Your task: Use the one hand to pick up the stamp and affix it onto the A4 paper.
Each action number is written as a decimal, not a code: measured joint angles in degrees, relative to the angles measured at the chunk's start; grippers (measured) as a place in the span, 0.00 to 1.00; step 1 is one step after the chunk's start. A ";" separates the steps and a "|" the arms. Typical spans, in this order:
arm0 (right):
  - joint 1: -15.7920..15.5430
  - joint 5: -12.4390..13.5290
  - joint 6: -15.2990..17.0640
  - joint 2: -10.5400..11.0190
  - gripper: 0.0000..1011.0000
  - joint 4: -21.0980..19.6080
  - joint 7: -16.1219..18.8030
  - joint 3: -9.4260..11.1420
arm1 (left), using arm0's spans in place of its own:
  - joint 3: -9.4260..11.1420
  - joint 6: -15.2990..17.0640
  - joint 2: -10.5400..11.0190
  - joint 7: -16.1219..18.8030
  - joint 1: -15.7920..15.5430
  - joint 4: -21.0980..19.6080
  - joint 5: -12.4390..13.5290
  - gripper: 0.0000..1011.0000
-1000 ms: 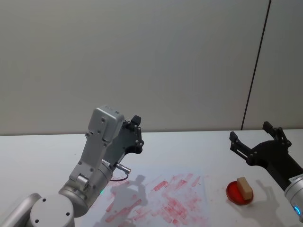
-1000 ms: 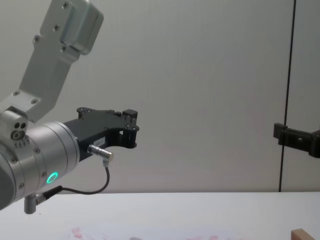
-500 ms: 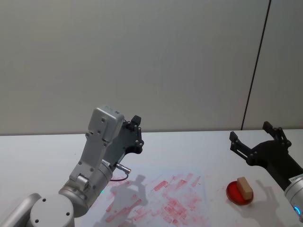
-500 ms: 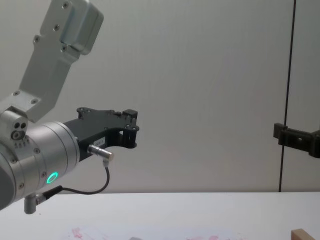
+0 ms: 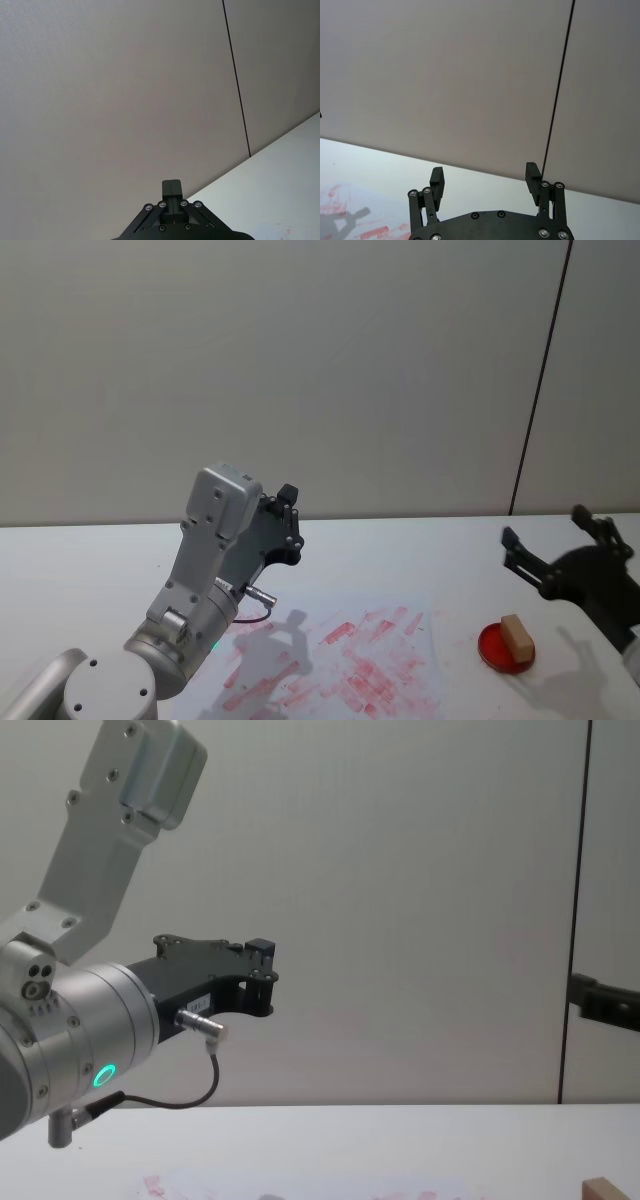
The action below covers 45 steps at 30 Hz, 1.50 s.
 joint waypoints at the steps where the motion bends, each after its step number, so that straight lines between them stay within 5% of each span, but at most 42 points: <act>1: -0.63 0.47 -0.04 0.67 0.99 -0.35 0.09 0.38 | 0.00 0.00 0.00 0.00 0.00 0.00 0.00 0.00; 12: -5.64 4.82 2.20 5.74 0.99 -2.15 0.00 3.56 | 0.00 0.00 0.00 0.00 0.00 0.00 0.00 0.00; 18: -6.01 6.30 4.28 6.41 0.99 -1.66 0.83 4.01 | 0.00 0.00 0.00 0.00 0.00 0.00 0.00 0.00; 33: -2.34 7.97 10.91 3.79 0.99 3.40 4.04 2.46 | 0.00 0.00 0.00 0.01 0.00 0.00 0.00 0.00; 45: 0.14 5.25 12.71 1.40 0.99 6.85 4.76 0.63 | 0.00 0.00 0.00 0.01 0.00 0.00 0.00 0.00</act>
